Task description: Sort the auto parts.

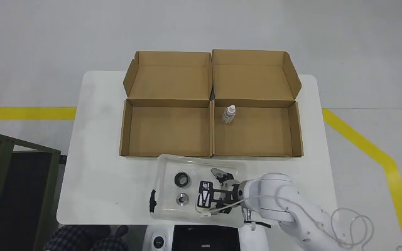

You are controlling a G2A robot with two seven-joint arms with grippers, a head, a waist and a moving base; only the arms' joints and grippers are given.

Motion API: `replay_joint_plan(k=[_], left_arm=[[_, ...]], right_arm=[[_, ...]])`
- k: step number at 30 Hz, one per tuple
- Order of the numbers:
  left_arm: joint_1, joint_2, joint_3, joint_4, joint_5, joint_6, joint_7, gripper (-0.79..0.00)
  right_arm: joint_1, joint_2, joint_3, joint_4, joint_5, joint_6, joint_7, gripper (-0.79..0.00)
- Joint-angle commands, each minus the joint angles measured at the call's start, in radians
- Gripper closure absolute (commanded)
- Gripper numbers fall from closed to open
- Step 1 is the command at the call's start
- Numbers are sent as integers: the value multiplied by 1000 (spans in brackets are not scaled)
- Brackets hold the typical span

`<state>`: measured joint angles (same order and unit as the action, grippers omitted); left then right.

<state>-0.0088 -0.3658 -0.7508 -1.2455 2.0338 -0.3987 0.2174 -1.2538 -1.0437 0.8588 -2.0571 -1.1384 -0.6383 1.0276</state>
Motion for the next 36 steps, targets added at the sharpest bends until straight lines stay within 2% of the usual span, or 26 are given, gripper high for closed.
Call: replay_joint_plan(k=[1,17,36], left_arm=[[0,0,0,0,0,0,0,-785],[0,0,0,0,0,0,0,-785],[0,0,0,0,0,0,0,-785]], right_arm=[[2,-1,-11,7,-18,4,-2,-785],[10,-7,-73,37,-72,15,-16,-785],[-9,-5,-104,49,-215,35,-74,-785]])
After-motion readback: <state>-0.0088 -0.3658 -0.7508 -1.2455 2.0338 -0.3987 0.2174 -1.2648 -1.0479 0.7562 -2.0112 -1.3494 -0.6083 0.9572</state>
